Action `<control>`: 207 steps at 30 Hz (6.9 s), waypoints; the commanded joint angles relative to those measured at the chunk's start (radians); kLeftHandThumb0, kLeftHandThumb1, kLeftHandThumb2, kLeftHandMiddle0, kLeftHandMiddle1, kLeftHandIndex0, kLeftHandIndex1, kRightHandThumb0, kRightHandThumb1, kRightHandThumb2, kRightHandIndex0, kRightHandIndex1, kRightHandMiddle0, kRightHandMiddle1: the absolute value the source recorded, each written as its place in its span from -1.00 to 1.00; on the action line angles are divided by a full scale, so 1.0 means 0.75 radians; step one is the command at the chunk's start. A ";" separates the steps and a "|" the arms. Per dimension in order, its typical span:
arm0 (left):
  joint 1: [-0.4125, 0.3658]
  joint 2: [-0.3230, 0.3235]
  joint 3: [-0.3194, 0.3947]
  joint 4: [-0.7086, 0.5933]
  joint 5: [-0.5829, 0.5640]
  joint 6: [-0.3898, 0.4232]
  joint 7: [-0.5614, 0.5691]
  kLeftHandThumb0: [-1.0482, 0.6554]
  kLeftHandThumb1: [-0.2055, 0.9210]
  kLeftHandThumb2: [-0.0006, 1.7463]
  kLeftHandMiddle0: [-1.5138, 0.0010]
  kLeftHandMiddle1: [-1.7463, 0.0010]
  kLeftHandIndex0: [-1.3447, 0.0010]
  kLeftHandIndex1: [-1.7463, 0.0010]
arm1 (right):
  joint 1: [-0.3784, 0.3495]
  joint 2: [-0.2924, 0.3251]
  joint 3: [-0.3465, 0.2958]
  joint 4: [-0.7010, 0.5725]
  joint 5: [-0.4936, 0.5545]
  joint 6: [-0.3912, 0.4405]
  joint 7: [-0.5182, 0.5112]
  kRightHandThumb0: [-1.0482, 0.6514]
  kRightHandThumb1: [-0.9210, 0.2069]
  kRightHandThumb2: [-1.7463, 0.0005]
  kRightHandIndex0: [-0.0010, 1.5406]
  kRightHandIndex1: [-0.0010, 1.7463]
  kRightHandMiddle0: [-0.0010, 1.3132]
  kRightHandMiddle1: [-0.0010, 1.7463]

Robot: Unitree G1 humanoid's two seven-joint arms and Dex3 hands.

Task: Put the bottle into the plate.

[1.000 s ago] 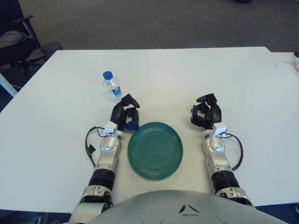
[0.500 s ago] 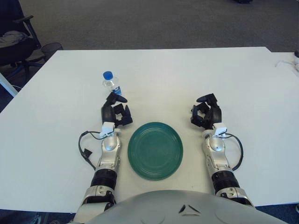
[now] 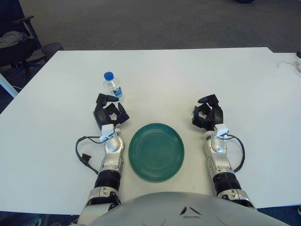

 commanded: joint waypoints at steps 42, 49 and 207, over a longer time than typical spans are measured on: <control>0.183 -0.061 -0.068 0.169 0.239 -0.026 0.464 -0.32 -0.05 0.49 -0.62 -1.00 0.11 -1.00 | 0.315 0.027 0.011 0.200 0.025 0.032 0.095 0.22 -0.09 -0.40 -0.24 0.99 -0.55 0.97; 0.153 -0.055 -0.082 0.188 0.211 -0.018 0.474 -0.25 0.38 0.13 -0.28 -1.00 0.38 -1.00 | 0.316 0.027 0.007 0.199 0.024 0.035 0.106 0.22 -0.05 -0.41 -0.23 1.00 -0.49 0.93; -0.442 0.209 0.142 0.884 -0.022 0.209 0.705 -1.00 1.00 -0.66 0.74 0.95 1.00 0.61 | 0.266 0.000 -0.057 0.231 0.054 0.041 0.149 0.22 -0.10 -0.40 -0.24 0.98 -0.59 0.99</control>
